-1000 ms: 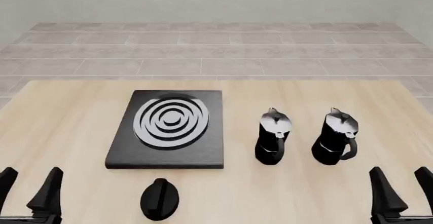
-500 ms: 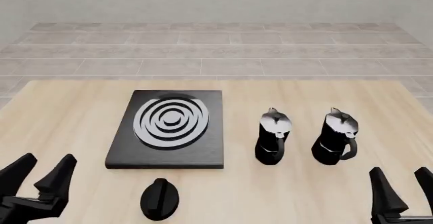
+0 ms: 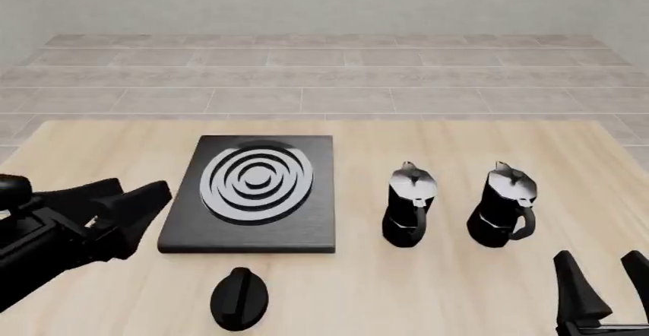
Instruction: Put both moka pots on the stove.
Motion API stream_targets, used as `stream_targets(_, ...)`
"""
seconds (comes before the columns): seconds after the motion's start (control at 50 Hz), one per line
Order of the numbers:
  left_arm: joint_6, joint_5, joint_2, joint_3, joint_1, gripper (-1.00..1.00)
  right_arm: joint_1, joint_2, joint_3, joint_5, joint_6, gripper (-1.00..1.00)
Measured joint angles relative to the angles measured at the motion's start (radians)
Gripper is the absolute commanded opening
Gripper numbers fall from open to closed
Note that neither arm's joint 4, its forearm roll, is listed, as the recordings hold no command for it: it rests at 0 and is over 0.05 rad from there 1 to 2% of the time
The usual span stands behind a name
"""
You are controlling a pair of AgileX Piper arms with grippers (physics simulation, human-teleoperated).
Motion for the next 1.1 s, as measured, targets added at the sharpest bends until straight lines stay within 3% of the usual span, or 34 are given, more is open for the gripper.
stream_targets(0.22,-0.059,0.082,0.156,-0.174,-0.107,1.00,0.000,0.000,0.000,0.000,0.000,1.00)
stream_targets(0.46,-0.195,0.125,0.332,-0.316,-0.260,1.00,0.000,0.000,0.000,0.000,0.000,1.00)
stream_targets(0.64,-0.258,0.148,0.456,-0.430,-0.343,1.00,0.000,0.000,0.000,0.000,0.000,1.00)
stream_targets(0.86,-0.291,0.155,0.594,-0.555,-0.375,1.00,0.000,0.000,0.000,0.000,0.000,1.00)
stream_targets(1.1,-0.305,0.127,0.711,-0.626,-0.370,1.00,0.000,0.000,0.000,0.000,0.000,1.00)
